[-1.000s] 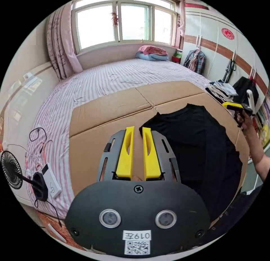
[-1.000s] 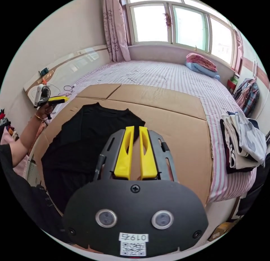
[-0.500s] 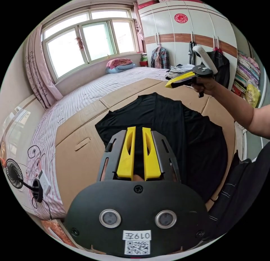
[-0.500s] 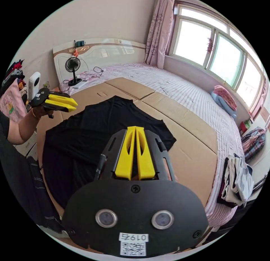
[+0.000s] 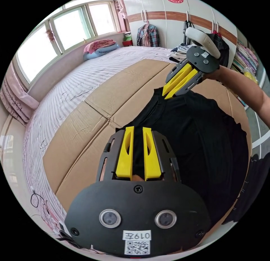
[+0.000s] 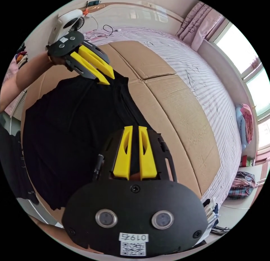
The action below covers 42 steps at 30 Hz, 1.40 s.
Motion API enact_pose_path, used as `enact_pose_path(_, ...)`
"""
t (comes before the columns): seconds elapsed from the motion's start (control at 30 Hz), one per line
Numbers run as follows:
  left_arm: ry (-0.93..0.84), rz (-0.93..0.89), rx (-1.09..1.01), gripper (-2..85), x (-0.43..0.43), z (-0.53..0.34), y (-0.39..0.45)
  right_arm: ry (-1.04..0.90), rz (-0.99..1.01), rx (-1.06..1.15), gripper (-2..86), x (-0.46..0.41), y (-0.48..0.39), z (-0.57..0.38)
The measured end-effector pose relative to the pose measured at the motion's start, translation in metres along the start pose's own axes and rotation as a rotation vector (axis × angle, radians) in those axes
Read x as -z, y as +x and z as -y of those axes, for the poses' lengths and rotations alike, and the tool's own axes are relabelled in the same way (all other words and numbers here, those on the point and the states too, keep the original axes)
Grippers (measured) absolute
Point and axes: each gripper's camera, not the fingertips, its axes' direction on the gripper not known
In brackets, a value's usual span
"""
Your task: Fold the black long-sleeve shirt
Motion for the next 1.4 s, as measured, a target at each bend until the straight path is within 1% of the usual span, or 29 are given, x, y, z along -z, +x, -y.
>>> enact_pose_path(0.13, -0.024, -0.031, -0.017, 2.0, -0.025, 0.017, 0.0, -0.026, -0.005, 0.026, 5.1, -0.016, 0.003, 0.021)
enact_pose_path(0.33, -0.052, -0.062, -0.036, 2.5, -0.051, 0.039, 0.002, -0.052, 0.055, 0.013, 5.8, -0.034, 0.015, 0.046)
enact_pose_path(0.43, -0.088, -0.05, -0.05, 2.0, -0.065, 0.046, 0.005, -0.061, 0.06, 0.018, 3.6, -0.042, 0.016, 0.056)
enact_pose_path(0.5, -0.098, -0.023, -0.051, 1.6, -0.073, 0.05, 0.006, -0.06, 0.026, 0.024, 0.1, -0.045, 0.016, 0.062)
enact_pose_path(0.67, -0.097, -0.01, -0.047, 1.4, -0.083, 0.056, 0.007, -0.069, -0.002, 0.042, -0.9, -0.052, 0.018, 0.072)
enact_pose_path(0.77, -0.104, 0.025, -0.048, 1.4, -0.089, 0.061, 0.008, -0.051, -0.026, 0.019, -0.9, -0.053, 0.027, 0.076)
enact_pose_path(0.87, -0.109, 0.03, -0.043, 1.4, -0.095, 0.065, 0.006, -0.044, -0.006, -0.008, -0.9, -0.057, 0.037, 0.076)
enact_pose_path(1.03, -0.111, 0.027, -0.032, 1.5, -0.103, 0.07, 0.0, -0.053, -0.029, -0.026, -0.6, -0.068, 0.047, 0.071)
enact_pose_path(1.17, -0.103, 0.016, -0.011, 1.6, -0.109, 0.07, -0.007, -0.005, -0.006, -0.056, 1.0, -0.064, 0.064, 0.061)
enact_pose_path(1.27, -0.103, 0.015, -0.006, 1.6, -0.112, 0.071, -0.011, 0.046, -0.001, -0.134, 3.1, -0.059, 0.086, 0.049)
enact_pose_path(1.4, -0.107, 0.024, -0.014, 1.6, -0.116, 0.073, -0.015, 0.039, 0.021, -0.215, 5.4, -0.064, 0.117, 0.03)
